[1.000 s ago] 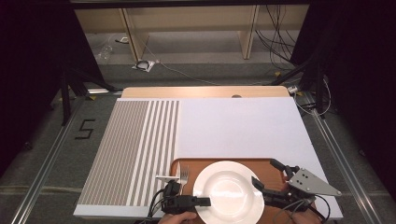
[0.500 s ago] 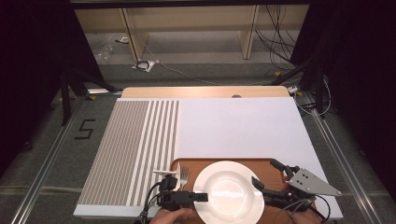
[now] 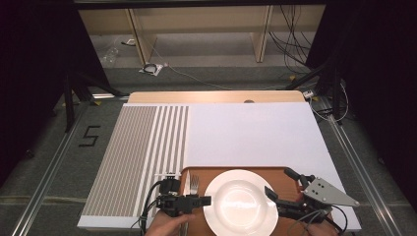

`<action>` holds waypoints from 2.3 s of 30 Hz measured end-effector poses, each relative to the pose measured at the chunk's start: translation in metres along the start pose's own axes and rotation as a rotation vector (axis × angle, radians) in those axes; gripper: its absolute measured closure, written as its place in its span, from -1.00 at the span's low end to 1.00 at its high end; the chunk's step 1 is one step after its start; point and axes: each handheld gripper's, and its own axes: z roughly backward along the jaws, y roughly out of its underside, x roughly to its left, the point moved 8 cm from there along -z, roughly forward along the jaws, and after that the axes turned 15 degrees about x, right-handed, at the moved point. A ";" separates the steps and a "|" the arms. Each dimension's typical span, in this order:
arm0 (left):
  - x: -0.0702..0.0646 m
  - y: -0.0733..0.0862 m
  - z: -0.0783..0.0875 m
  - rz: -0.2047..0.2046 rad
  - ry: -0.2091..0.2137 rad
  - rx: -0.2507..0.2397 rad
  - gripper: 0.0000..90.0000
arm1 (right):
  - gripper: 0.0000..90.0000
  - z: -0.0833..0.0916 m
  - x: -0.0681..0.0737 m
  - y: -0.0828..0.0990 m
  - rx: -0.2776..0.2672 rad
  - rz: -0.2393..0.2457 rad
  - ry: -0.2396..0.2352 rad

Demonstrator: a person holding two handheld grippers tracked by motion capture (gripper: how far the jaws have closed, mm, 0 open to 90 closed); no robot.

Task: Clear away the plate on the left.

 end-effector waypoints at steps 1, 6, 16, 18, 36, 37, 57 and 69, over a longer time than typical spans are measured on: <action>0.000 -0.001 0.002 -0.011 -0.010 -0.002 -0.23 | -0.58 0.000 0.000 0.000 -0.001 -0.005 -0.002; 0.001 -0.004 0.008 -0.047 -0.038 -0.020 -0.26 | -0.58 0.000 0.000 0.000 -0.002 -0.006 -0.002; 0.000 -0.010 0.024 -0.158 -0.094 -0.060 -0.29 | -0.58 0.000 0.000 0.000 -0.002 -0.010 -0.003; -0.002 -0.011 0.026 -0.188 -0.109 -0.062 -0.31 | -0.58 0.000 0.000 0.000 0.000 -0.002 -0.003; -0.005 -0.019 0.045 -0.334 -0.133 -0.170 -0.41 | -0.58 0.001 -0.001 -0.001 -0.009 -0.020 -0.012; -0.006 -0.019 0.045 -0.345 -0.133 -0.174 -0.41 | -0.58 0.000 -0.001 -0.001 -0.009 -0.021 -0.012; -0.011 -0.021 0.063 -0.486 -0.159 -0.306 -0.45 | -0.58 0.001 -0.002 -0.001 -0.009 -0.021 -0.010; -0.012 -0.020 0.069 -0.525 -0.166 -0.373 -0.48 | -0.58 0.001 -0.002 0.000 -0.008 -0.021 -0.009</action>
